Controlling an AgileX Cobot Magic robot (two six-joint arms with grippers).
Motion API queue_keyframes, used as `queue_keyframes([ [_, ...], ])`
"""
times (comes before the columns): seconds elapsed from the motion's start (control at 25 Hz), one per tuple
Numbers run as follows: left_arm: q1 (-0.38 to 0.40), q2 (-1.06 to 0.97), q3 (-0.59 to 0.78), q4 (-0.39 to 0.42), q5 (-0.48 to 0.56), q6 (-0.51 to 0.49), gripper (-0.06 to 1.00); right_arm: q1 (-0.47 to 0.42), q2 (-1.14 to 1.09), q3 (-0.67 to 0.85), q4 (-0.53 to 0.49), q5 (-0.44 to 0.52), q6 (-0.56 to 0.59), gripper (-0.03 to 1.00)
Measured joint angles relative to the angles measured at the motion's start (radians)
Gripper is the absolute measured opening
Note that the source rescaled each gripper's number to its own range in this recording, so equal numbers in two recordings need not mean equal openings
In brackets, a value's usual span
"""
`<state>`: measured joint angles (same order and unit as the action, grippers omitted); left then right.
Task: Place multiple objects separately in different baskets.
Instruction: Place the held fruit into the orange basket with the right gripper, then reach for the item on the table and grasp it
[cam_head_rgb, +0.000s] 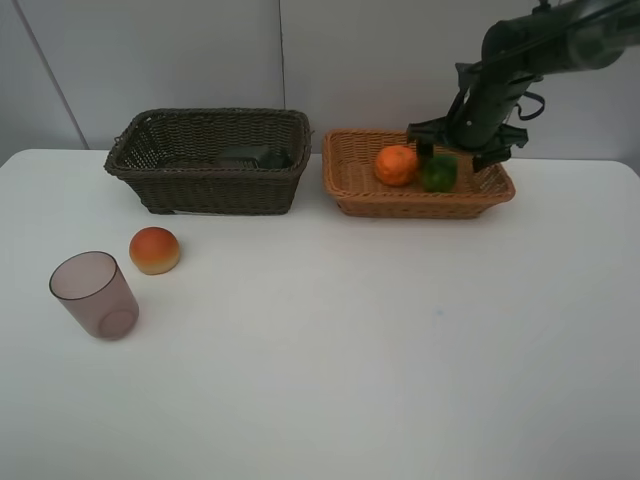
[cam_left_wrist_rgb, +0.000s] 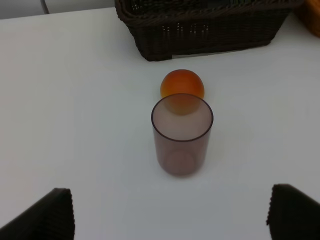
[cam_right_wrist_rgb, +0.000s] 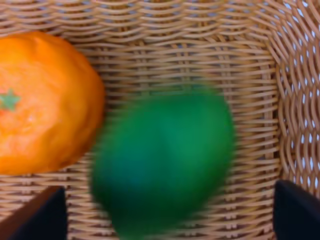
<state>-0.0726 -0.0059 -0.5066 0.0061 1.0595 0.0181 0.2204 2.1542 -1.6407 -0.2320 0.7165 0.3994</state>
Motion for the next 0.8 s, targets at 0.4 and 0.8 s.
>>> queue_keyframes([
  [0.4, 0.0, 0.0, 0.0, 0.0, 0.0, 0.0, 1.0, 0.0, -0.125, 0.002, 0.017, 0.065, 0.0, 0.92],
  [0.8, 0.0, 0.0, 0.0, 0.0, 0.0, 0.0, 1.0, -0.044, -0.533, 0.361, 0.165, 0.079, -0.195, 0.92],
])
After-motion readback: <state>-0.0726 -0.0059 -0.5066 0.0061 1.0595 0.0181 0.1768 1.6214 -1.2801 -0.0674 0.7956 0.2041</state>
